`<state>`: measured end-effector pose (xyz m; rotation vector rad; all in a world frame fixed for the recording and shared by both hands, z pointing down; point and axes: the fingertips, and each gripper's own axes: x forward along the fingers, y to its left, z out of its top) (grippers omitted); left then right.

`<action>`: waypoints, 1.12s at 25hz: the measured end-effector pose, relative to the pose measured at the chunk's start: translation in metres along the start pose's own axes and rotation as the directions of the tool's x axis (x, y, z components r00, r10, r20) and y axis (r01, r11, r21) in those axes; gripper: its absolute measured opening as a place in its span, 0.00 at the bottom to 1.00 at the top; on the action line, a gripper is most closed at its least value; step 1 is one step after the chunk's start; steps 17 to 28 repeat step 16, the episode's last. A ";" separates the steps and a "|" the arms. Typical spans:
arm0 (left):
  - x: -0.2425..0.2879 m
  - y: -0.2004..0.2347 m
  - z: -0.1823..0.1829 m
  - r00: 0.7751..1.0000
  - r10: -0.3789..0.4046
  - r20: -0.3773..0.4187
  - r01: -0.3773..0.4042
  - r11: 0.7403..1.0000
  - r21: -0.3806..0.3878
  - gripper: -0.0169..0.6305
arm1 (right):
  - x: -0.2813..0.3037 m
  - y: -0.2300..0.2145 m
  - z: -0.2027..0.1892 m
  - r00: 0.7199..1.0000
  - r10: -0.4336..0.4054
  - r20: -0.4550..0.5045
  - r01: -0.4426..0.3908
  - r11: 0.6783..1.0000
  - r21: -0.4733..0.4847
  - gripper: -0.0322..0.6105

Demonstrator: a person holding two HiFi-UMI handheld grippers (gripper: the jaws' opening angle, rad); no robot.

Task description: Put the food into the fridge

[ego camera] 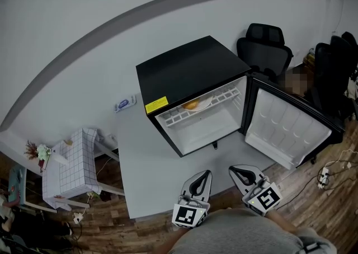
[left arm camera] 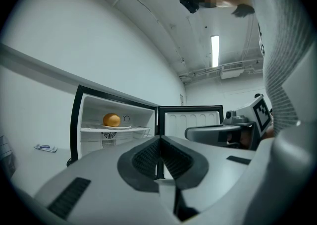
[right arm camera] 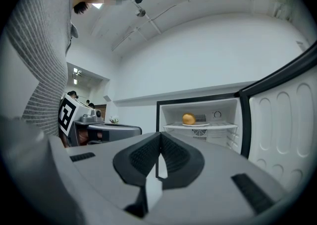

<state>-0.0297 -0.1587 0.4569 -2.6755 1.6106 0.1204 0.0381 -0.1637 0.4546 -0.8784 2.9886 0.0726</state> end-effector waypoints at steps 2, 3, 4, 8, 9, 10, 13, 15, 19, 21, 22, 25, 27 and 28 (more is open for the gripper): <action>-0.001 0.000 -0.001 1.000 0.002 -0.001 -0.002 1.000 0.001 0.04 | -0.001 -0.001 -0.002 1.000 -0.009 -0.029 0.009 1.000 0.005 0.07; -0.001 0.000 -0.001 1.000 0.003 -0.003 -0.003 1.000 0.000 0.04 | -0.002 -0.002 -0.004 0.999 -0.016 -0.049 0.017 1.000 0.009 0.07; -0.001 0.000 -0.002 1.000 0.004 -0.005 -0.004 1.000 -0.001 0.04 | -0.002 -0.002 -0.005 0.999 -0.018 -0.051 0.019 1.000 0.012 0.07; 0.000 0.000 -0.001 1.000 0.007 -0.006 -0.007 1.000 0.003 0.04 | -0.001 -0.002 0.001 1.000 -0.005 0.006 0.005 1.000 0.007 0.07; 0.000 0.000 -0.001 1.000 0.007 -0.007 -0.007 1.000 0.003 0.04 | -0.001 -0.003 0.001 1.000 -0.005 0.006 0.005 1.000 0.006 0.07; 0.000 0.000 -0.001 1.000 0.007 -0.007 -0.007 1.000 0.002 0.04 | -0.001 -0.003 0.001 1.000 -0.007 0.003 0.007 1.000 0.006 0.07; 0.000 0.000 -0.003 1.000 0.007 -0.010 -0.007 1.000 0.003 0.04 | -0.002 -0.005 0.001 1.000 -0.015 0.003 0.015 1.000 0.009 0.07; 0.000 0.000 -0.003 1.000 0.007 -0.013 -0.007 1.000 0.004 0.04 | -0.003 -0.006 0.002 1.000 -0.020 0.007 0.020 1.000 0.011 0.07; 0.000 0.000 -0.004 1.000 0.007 -0.014 -0.007 1.000 0.004 0.04 | -0.004 -0.007 0.003 1.000 -0.023 0.010 0.023 1.000 0.012 0.07; 0.000 0.000 -0.004 1.000 0.007 -0.014 -0.007 1.000 0.004 0.04 | -0.004 -0.007 0.003 1.000 -0.023 0.010 0.023 1.000 0.012 0.07; 0.000 0.000 -0.004 1.000 0.007 -0.014 -0.007 1.000 0.004 0.04 | -0.004 -0.007 0.003 1.000 -0.023 0.010 0.023 1.000 0.012 0.07; 0.000 0.000 -0.004 1.000 0.007 -0.014 -0.007 1.000 0.004 0.04 | -0.004 -0.007 0.003 1.000 -0.023 0.010 0.023 1.000 0.012 0.07; 0.000 0.000 -0.004 1.000 0.007 -0.014 -0.007 1.000 0.004 0.04 | -0.004 -0.007 0.003 1.000 -0.023 0.010 0.023 1.000 0.012 0.07; 0.000 0.000 -0.004 1.000 0.007 -0.014 -0.007 1.000 0.004 0.04 | -0.004 -0.007 0.003 1.000 -0.023 0.010 0.023 1.000 0.012 0.07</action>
